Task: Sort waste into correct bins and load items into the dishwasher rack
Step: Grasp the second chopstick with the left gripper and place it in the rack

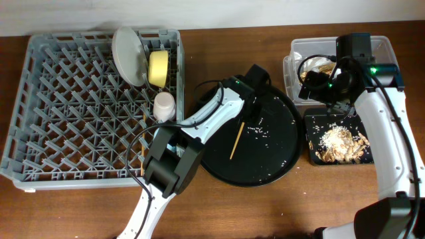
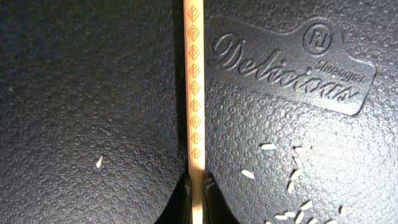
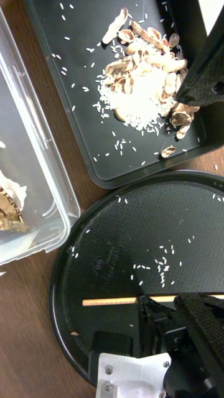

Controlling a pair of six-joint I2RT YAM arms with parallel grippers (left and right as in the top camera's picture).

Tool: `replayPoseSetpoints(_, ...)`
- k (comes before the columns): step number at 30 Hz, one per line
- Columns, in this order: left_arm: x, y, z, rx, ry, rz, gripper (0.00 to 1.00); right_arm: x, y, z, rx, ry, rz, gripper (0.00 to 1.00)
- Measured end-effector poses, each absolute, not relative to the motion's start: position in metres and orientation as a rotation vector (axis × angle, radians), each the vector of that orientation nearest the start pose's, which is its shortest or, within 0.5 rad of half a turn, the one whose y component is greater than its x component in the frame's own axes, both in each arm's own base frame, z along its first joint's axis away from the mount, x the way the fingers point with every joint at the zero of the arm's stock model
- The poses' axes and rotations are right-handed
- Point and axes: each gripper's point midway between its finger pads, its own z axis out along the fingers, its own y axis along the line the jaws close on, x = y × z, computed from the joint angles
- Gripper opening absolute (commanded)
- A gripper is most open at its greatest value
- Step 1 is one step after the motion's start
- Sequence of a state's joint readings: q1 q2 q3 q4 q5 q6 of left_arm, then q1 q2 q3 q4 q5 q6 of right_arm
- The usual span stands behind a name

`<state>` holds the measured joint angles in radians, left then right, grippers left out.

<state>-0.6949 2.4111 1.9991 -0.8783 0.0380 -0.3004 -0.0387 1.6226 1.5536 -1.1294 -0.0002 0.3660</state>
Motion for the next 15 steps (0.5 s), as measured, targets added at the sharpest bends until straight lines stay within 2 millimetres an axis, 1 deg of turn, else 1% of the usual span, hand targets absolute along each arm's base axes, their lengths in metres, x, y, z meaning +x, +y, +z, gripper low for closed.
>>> replayPoseSetpoints(1, 0.401, -0.344, 0.012, 0.581, 2.870, -0.232, 0.01, 0.371, -0.014, 0.191, 0.558, 2.717, 0.085, 0.96)
replayPoseSetpoints(3, 0.399, -0.339, 0.026, 0.580, 2.908, -0.215, 0.01, 0.371, -0.014, 0.191, 0.559, 2.718, 0.086, 0.97)
replayPoseSetpoints(4, 0.403, -0.336, 0.044, 0.572, 2.917, -0.212, 0.01, 0.371, -0.014, 0.191, 0.558, 2.719, 0.085, 0.97)
replayPoseSetpoints(5, 0.419, -0.330, 0.076, 0.548, 2.877, -0.234, 0.01, 0.371, -0.014, 0.191, 0.558, 2.719, 0.085, 0.96)
replayPoseSetpoints(6, 0.424, -0.321, 0.094, 0.534, 2.870, -0.231, 0.01, 0.371, -0.014, 0.191, 0.559, 2.720, 0.085, 0.97)
replayPoseSetpoints(7, 0.426, -0.303, 0.117, 0.510, 2.887, -0.201, 0.01, 0.371, -0.014, 0.191, 0.559, 2.720, 0.085, 0.96)
replayPoseSetpoints(8, 0.439, -0.285, 0.147, 0.458, 2.845, -0.198, 0.01, 0.371, -0.014, 0.191, 0.558, 2.719, 0.085, 0.96)
replayPoseSetpoints(9, 0.445, -0.268, 0.166, 0.413, 2.829, -0.184, 0.01, 0.370, -0.014, 0.191, 0.558, 2.720, 0.085, 0.96)
replayPoseSetpoints(10, 0.448, -0.241, 0.187, 0.352, 2.823, -0.159, 0.01, 0.371, -0.014, 0.191, 0.558, 2.719, 0.085, 0.97)
replayPoseSetpoints(11, 0.449, -0.218, 0.203, 0.295, 2.820, -0.141, 0.00, 0.371, -0.014, 0.191, 0.558, 2.719, 0.085, 0.97)
replayPoseSetpoints(12, 0.456, -0.200, 0.216, 0.267, 2.794, -0.146, 0.00, 0.371, -0.014, 0.191, 0.558, 2.720, 0.085, 0.96)
replayPoseSetpoints(13, 0.462, -0.186, 0.222, 0.244, 2.778, -0.155, 0.01, 0.370, -0.014, 0.191, 0.558, 2.720, 0.085, 0.97)
replayPoseSetpoints(15, 0.467, -0.166, 0.230, 0.211, 2.768, -0.162, 0.00, 0.369, -0.014, 0.190, 0.560, 2.728, 0.083, 0.96)
